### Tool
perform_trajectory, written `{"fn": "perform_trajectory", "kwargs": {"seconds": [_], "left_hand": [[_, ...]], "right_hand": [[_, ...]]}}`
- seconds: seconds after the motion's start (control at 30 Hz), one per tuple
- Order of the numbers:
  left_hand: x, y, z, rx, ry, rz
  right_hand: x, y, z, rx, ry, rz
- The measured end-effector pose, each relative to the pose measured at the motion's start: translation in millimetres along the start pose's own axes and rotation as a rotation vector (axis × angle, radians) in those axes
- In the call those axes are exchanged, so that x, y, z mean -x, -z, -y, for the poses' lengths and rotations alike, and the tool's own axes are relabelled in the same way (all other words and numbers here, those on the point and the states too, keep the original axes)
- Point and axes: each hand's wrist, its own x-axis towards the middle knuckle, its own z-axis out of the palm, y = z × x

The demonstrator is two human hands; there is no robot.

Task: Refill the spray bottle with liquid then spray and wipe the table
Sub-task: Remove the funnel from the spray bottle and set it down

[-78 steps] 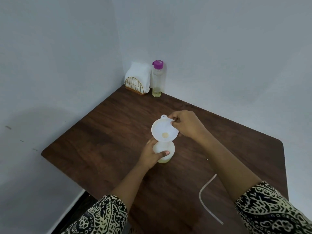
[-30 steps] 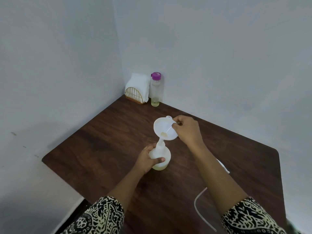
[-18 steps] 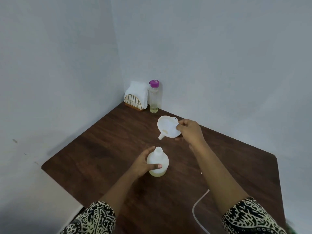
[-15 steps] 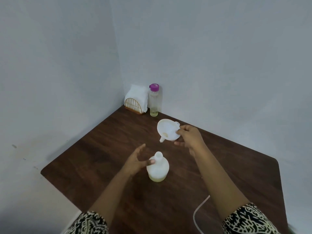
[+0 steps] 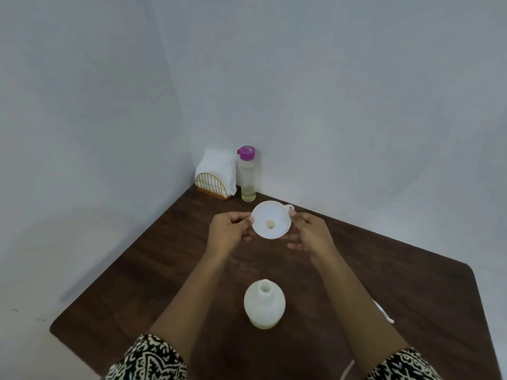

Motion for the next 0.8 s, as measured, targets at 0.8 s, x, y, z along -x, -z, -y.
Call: {"fn": "perform_trajectory", "kwargs": {"seconds": [0.8], "left_hand": [[-120,-39,150,-1.11,-0.224,0.234]], "right_hand": [[-180,-2,-87,0.812,0.614,-0.141]]}}
